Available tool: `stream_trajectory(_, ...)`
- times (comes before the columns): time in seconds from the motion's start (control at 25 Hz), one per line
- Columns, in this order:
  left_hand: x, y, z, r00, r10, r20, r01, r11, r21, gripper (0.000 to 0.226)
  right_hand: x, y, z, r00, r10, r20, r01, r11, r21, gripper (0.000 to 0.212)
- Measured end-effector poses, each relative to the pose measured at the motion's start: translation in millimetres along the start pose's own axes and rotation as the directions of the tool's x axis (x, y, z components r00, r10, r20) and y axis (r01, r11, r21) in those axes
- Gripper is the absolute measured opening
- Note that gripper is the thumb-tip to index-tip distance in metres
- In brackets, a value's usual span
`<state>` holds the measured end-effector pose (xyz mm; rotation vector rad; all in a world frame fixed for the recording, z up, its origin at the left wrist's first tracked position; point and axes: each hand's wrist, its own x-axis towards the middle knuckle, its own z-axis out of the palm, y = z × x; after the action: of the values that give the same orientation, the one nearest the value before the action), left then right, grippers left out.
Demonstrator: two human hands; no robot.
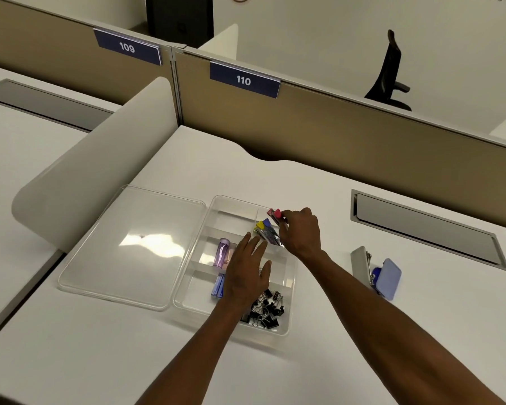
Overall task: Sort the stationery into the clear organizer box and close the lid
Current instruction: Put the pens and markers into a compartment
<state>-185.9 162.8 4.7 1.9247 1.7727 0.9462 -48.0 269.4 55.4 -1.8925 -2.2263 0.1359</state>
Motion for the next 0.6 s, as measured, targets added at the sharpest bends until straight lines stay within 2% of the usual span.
stream_trajectory(0.16, -1.0, -0.8, 0.5, 1.000, 0.006, -0.009, -0.006, 1.000, -0.002, 0.050, -7.2, 0.5, 11.7, 0.999, -0.001, 0.044, 0.006, 0.993, -0.116, 0.025)
stream_trajectory(0.6, -0.3, -0.5, 0.7, 1.000, -0.002, -0.005, 0.002, 1.000, 0.021, 0.050, -13.4, 1.0, 20.5, 0.999, 0.041, 0.020, -0.038, 0.989, -0.142, 0.028)
